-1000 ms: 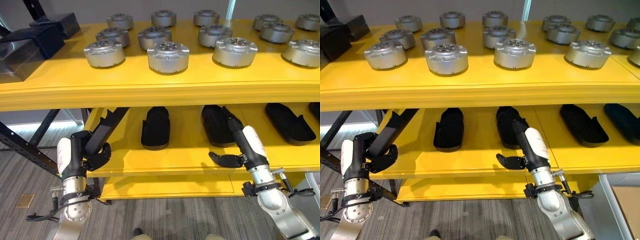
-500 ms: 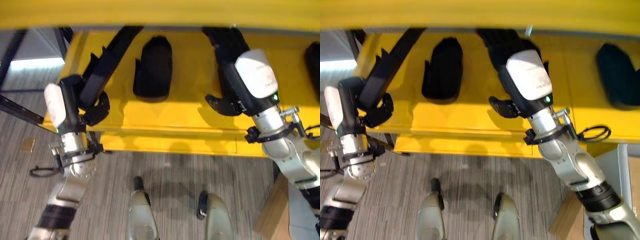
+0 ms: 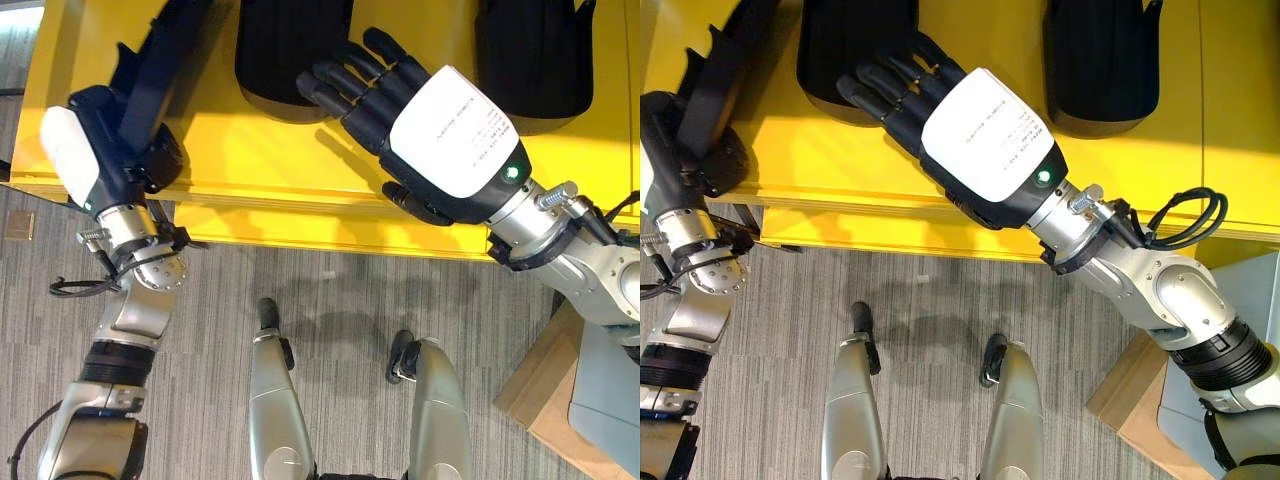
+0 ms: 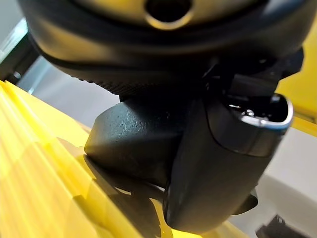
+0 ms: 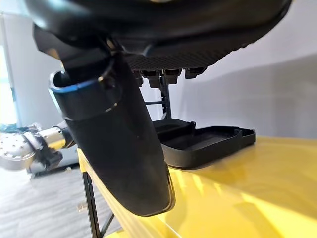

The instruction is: Move parts from the plastic box to the shelf.

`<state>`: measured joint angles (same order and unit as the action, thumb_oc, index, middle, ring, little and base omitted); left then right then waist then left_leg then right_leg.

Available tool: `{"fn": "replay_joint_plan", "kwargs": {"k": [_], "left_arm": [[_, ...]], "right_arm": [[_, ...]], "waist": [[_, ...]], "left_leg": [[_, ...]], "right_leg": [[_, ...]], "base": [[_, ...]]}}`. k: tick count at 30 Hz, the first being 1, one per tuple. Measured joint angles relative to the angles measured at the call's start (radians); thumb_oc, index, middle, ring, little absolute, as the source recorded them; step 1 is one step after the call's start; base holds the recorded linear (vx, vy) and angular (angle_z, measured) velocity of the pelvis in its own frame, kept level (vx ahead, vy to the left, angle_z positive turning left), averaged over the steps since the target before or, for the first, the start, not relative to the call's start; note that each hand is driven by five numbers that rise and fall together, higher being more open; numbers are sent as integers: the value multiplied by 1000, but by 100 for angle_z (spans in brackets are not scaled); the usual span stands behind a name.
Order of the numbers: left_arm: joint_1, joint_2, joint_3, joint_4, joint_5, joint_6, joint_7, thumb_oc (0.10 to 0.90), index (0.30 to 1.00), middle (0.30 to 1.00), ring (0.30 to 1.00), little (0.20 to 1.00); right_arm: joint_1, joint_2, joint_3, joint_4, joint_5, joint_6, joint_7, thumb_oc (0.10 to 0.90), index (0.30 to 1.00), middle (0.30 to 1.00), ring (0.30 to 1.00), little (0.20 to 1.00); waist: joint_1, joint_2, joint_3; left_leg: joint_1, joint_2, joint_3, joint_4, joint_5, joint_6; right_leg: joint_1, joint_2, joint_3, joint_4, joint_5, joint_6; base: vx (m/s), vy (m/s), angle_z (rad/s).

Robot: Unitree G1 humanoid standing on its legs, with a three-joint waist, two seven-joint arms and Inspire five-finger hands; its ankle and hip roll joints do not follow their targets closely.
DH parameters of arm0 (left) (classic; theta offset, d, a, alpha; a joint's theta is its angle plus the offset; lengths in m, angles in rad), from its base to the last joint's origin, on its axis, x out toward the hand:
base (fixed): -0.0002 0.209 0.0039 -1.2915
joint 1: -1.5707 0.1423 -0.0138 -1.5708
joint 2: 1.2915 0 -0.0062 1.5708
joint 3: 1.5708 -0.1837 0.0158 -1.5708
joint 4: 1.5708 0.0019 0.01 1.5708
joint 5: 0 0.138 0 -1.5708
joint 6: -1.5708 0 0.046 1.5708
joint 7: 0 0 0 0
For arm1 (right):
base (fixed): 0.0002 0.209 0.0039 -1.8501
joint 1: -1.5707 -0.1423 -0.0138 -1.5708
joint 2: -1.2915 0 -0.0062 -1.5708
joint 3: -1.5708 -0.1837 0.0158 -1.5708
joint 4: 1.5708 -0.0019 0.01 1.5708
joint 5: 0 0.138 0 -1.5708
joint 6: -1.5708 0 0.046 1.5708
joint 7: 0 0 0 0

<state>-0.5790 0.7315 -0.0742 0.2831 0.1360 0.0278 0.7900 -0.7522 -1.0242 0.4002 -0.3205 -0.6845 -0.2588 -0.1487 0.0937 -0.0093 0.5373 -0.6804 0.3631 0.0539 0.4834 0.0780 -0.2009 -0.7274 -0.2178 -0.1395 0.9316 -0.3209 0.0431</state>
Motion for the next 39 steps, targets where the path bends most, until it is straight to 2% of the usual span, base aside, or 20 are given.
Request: {"fn": "replay_joint_plan", "kwargs": {"k": [4, 7, 9, 16, 25, 26, 29, 35, 39], "left_arm": [[-26, 2, 4, 35, -15, 1, 63, 400, 300, 300, 300, 300], [-26, -1, 30, 39, -15, -31, 122, 400, 300, 300, 300, 300], [-26, -1, 43, 38, -13, -42, 148, 400, 300, 300, 300, 300], [-25, 1, 109, 37, -2, -44, 159, 400, 300, 300, 300, 300], [-45, 57, 52, 152, 13, 53, 26, 400, 300, 300, 300, 300], [-61, 85, 9, 206, 26, 73, 13, 400, 300, 300, 300, 300], [-80, 113, -33, 247, 37, 101, -13, 400, 300, 300, 300, 300], [-80, 151, -47, 258, 67, 151, -62, 400, 300, 300, 300, 300], [-55, 148, -47, 239, 76, 197, -114, 400, 300, 300, 300, 300]], "right_arm": [[-4, 0, 0, -34, -51, -9, 3, 900, 1000, 1000, 1000, 1000], [0, 6, -1, -52, -61, -2, 8, 900, 1000, 1000, 1000, 1000], [0, 7, -1, -52, -61, 3, 8, 900, 1000, 1000, 1000, 1000], [4, 11, -23, -58, -61, -11, 6, 900, 1000, 1000, 1000, 1000], [7, 17, -40, -80, -48, -48, 7, 900, 1000, 1000, 1000, 1000], [13, 16, -50, -80, -16, -51, 10, 900, 1000, 1000, 1000, 1000], [72, 17, -105, -81, 37, -56, 8, 900, 1000, 1000, 1000, 1000], [261, 33, -232, -81, 181, -48, -19, 900, 1000, 1000, 1000, 1000], [370, 99, -302, -81, 270, -107, -85, 900, 1000, 1000, 1000, 1000]], "waist": [[-4, -7, 0], [-11, -34, 0], [-10, -40, 0], [-6, -43, -1], [-31, -43, -1], [-38, -43, -2], [-47, -42, -1], [-117, -37, -2], [-152, -19, -2]], "left_leg": [[-7, 0, -2, 0, 1, 3], [-2, 1, -2, 0, -4, 3], [3, 1, -3, 1, 1, -5], [60, -1, -1, -1, -18, -4], [96, -11, 27, -2, -22, 11], [108, -13, 38, -5, -25, 13], [138, -16, 66, -6, -27, 12], [220, -18, 111, -19, -50, 16], [282, -17, 141, -29, -60, 15]], "right_leg": [[-2, 1, -2, -3, -2, 3], [5, 1, -6, -7, -1, 3], [12, 0, -10, -6, -1, 2], [85, -2, -17, -36, 0, 5], [117, -9, 4, -72, 22, 24], [122, -11, 12, -78, 24, 27], [136, -14, 35, -86, 28, 34], [193, -16, 63, -116, 34, 46], [226, -14, 83, -119, 29, 53]], "base": [[0, 0, 0], [9, -21, 0], [13, -8, 2], [11, -3, 1], [24, 64, -4], [11, 74, -6], [34, 87, -15], [61, 33, -13], [117, -20, -15]]}}
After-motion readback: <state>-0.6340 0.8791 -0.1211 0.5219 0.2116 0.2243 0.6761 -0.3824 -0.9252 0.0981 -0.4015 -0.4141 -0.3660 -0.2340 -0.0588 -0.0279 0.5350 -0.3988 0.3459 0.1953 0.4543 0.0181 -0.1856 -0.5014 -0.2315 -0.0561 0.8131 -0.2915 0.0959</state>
